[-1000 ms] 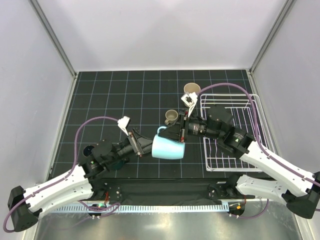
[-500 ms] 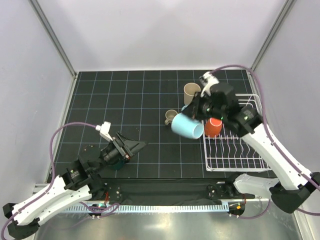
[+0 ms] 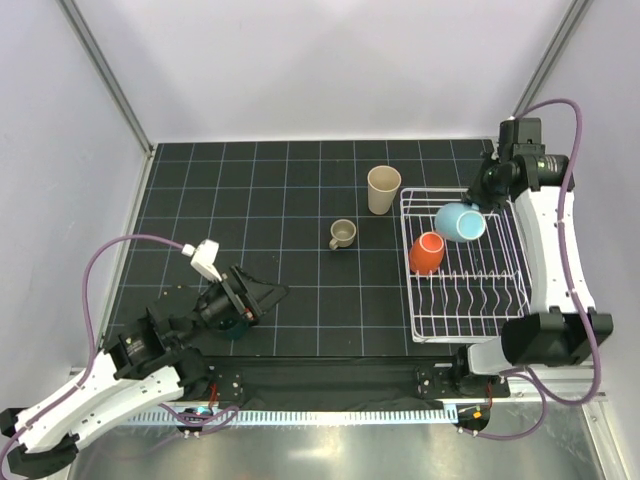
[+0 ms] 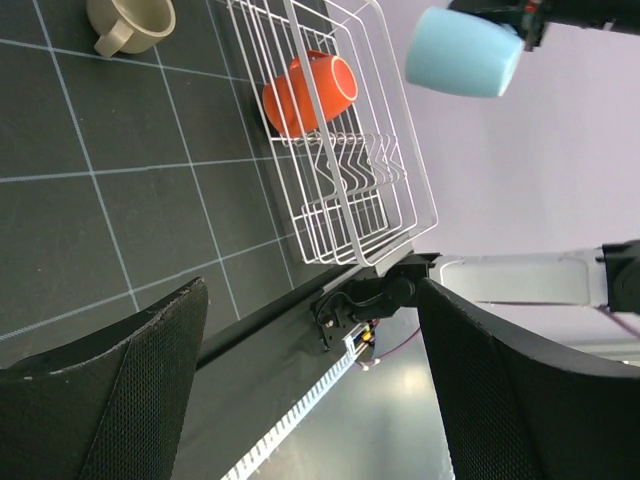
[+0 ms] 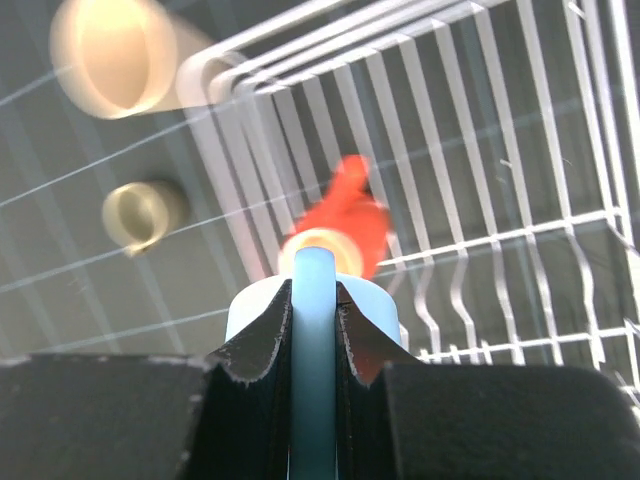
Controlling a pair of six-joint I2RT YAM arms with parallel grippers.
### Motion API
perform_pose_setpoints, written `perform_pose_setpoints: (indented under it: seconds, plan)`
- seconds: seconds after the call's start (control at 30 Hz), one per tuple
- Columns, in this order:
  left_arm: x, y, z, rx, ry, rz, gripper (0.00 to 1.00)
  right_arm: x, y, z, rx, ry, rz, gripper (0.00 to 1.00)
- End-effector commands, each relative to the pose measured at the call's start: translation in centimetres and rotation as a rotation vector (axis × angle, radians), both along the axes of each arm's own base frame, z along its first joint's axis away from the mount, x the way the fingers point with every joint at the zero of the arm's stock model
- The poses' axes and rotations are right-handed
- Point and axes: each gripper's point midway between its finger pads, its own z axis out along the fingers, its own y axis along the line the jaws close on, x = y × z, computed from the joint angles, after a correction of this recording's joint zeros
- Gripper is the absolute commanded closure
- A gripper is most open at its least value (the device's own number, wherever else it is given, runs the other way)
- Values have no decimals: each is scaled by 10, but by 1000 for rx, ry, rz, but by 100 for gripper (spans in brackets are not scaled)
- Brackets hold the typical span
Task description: Load the cups into the dish rack
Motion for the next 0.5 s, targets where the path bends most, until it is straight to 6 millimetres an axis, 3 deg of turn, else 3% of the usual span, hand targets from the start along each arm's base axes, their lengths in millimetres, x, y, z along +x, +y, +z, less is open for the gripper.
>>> perform_pose_setpoints:
  seconds: [0.0, 0.03, 0.23, 0.27, 0.47]
  plan:
    - [-4, 5, 11, 17, -44, -18, 18, 3, -26, -18, -5, 58, -59, 96]
    - [-5, 6, 11, 19, -46, -20, 18, 9, -34, -29, -6, 96, -76, 96]
    - [-8, 18, -3, 49, -45, 0, 17, 28, -60, -36, -68, 133, -133, 96]
    - [-10, 19, -3, 47, -45, -3, 17, 32, -68, -49, -99, 183, -136, 96]
    - [-5, 25, 0, 94, -71, 22, 17, 38, -82, -78, -163, 298, -131, 96]
